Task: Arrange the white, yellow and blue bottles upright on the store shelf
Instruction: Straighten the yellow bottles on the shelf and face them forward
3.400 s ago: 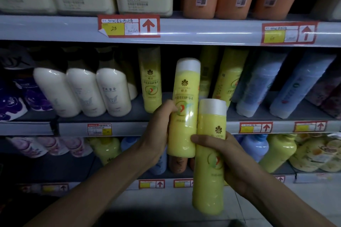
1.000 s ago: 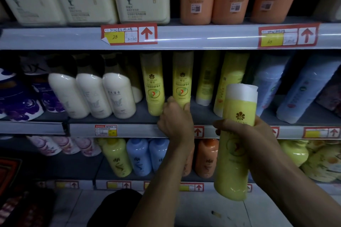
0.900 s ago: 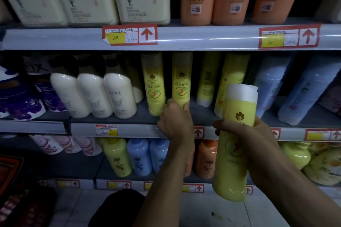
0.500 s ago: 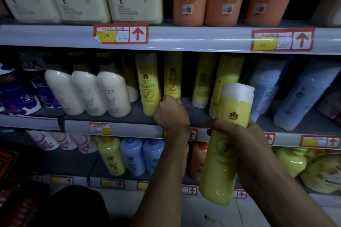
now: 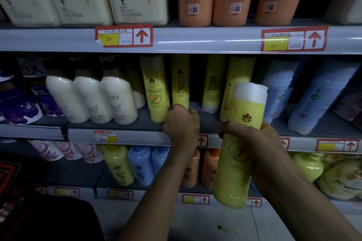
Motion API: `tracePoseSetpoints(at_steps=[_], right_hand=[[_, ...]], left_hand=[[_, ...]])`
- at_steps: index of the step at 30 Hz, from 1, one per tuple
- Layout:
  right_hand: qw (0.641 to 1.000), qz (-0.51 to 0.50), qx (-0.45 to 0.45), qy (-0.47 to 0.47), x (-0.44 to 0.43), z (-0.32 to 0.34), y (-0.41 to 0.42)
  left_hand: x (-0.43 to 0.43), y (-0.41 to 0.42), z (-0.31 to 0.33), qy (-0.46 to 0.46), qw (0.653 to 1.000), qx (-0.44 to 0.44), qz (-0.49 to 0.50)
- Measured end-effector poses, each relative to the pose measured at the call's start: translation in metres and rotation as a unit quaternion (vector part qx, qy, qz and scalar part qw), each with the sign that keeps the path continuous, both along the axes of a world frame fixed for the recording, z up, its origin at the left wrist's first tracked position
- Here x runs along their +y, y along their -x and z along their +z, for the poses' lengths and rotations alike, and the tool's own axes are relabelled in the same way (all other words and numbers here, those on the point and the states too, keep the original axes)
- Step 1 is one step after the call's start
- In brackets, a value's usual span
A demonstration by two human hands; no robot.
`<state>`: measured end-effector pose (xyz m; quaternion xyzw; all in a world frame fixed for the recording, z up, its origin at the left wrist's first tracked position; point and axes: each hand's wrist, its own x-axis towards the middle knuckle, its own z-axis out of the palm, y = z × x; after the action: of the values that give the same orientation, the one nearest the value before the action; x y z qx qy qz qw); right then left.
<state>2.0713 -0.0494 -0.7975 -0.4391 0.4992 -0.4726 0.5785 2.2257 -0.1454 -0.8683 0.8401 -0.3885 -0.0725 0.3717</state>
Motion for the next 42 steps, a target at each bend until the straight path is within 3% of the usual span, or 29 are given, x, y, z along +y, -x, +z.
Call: tracePoseSetpoints(at_steps=[5,8,10,11,14,16,18,23,27,29,31,33,36,38,42], right_hand=[[1.0,0.009,0.006,0.022,0.004,0.001,-0.007],[0.999,0.032,0.0,0.033,0.005,0.003,-0.011],[0.998,0.043,-0.01,0.034,0.004,0.006,-0.014],[0.998,0.044,-0.022,0.033,0.002,0.006,-0.015],[0.996,0.049,-0.073,0.026,-0.004,0.007,-0.022],[0.994,0.055,-0.086,0.036,-0.012,0.006,-0.027],[0.99,0.071,-0.111,0.047,-0.021,0.004,-0.032],[0.977,0.115,-0.177,0.021,-0.032,0.001,-0.045],[0.968,0.111,-0.219,0.058,-0.039,0.001,-0.044],[0.975,0.133,-0.16,0.084,-0.041,-0.003,-0.041],[0.981,0.158,-0.032,0.104,-0.042,-0.011,-0.039],[0.968,0.173,0.1,0.149,-0.045,-0.02,-0.04],[0.935,0.17,0.21,0.231,-0.05,-0.033,-0.045],[0.919,0.143,0.245,0.274,-0.054,-0.04,-0.05],[0.936,0.106,0.2,0.269,-0.066,-0.047,-0.062]], left_hand=[[0.024,-0.003,0.018,-0.041,0.992,-0.068,-0.095],[0.043,-0.01,0.026,0.014,0.977,-0.115,-0.179],[0.057,-0.02,0.025,0.091,0.958,-0.052,-0.268],[0.064,-0.025,0.024,0.116,0.943,0.029,-0.31],[0.089,-0.036,0.029,0.114,0.871,0.274,-0.39],[0.104,-0.041,0.034,0.101,0.828,0.349,-0.427],[0.112,-0.042,0.035,0.089,0.813,0.364,-0.446],[0.109,-0.05,0.027,0.11,0.828,0.35,-0.423],[0.109,-0.062,0.025,0.137,0.817,0.388,-0.405],[0.105,-0.067,0.027,0.156,0.823,0.376,-0.396],[0.099,-0.072,0.029,0.165,0.832,0.351,-0.397],[0.093,-0.076,0.029,0.174,0.836,0.337,-0.397],[0.085,-0.078,0.024,0.182,0.839,0.332,-0.39],[0.08,-0.076,0.02,0.188,0.841,0.328,-0.386],[0.07,-0.074,0.018,0.215,0.842,0.316,-0.381]])
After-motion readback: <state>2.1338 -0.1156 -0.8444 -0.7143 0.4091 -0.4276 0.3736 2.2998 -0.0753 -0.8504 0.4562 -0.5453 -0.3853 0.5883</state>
